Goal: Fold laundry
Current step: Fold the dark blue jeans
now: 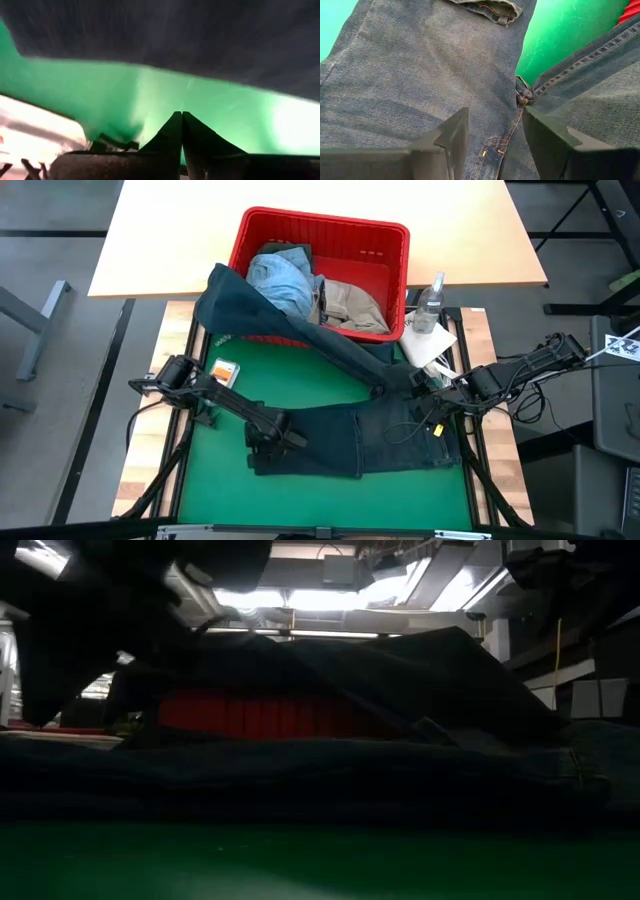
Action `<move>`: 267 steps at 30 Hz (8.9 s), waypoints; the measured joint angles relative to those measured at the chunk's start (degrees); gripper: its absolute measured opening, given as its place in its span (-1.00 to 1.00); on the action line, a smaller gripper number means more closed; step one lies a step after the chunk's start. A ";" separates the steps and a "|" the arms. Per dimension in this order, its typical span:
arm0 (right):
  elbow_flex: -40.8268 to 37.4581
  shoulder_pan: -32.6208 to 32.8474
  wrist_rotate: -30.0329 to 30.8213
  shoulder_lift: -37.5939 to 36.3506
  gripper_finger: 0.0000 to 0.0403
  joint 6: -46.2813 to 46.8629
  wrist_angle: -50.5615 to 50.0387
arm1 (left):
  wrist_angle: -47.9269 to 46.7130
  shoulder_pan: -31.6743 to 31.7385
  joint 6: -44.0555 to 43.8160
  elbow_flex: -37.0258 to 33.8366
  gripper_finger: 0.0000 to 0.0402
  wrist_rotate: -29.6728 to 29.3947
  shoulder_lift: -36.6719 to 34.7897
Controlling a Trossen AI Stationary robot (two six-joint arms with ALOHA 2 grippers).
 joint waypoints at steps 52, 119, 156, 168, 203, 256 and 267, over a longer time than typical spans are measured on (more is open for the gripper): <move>0.00 0.00 0.00 0.00 -0.08 -0.02 -0.02 | 28.94 -10.03 -15.75 -12.60 -0.98 18.28 -0.79; -21.47 -0.03 -3.79 18.48 -0.08 -1.77 49.03 | 56.92 5.63 -12.27 -12.35 -0.98 -13.23 -11.98; 1.65 -0.01 -1.47 15.06 -0.08 0.67 15.86 | 92.95 14.94 12.28 -12.33 -0.98 -13.86 0.33; 1.77 -0.01 -1.31 15.06 -0.08 0.46 16.00 | 90.00 12.93 18.56 -12.33 -0.98 -3.22 0.51; -5.49 5.86 -31.49 15.23 -0.08 34.57 7.91 | 70.48 17.20 13.24 -12.33 -0.98 -3.35 2.93; -5.87 42.02 5.76 35.91 -0.08 80.03 27.37 | 70.53 12.44 4.24 -7.59 -0.98 -7.44 2.97; -5.85 41.96 9.27 35.43 -0.08 76.08 28.65 | 70.79 12.44 4.24 -7.56 -0.98 -7.44 2.96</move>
